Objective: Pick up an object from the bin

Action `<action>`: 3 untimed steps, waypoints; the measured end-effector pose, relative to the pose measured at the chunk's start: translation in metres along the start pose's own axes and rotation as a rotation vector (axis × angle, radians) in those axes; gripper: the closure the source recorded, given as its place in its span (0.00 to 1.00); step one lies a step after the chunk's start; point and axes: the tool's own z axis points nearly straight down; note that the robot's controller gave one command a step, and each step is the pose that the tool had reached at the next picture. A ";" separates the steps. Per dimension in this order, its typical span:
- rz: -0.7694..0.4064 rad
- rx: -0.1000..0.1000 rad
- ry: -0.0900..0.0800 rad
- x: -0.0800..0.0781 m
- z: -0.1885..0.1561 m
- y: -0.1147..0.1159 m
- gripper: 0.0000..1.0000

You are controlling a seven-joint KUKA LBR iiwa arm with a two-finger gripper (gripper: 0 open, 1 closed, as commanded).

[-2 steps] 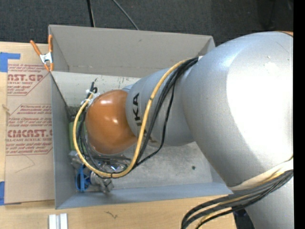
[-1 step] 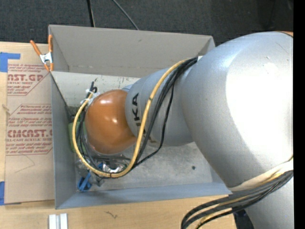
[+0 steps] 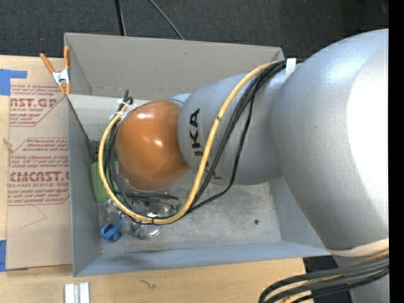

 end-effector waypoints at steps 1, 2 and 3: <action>0.000 -0.001 0.004 -0.001 -0.010 0.000 1.00; 0.000 -0.002 0.004 -0.002 -0.018 0.001 1.00; 0.000 -0.001 0.003 -0.003 -0.043 0.001 1.00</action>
Offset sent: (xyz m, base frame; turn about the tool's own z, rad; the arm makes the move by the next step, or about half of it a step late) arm 0.0000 -0.0003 0.0093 0.0000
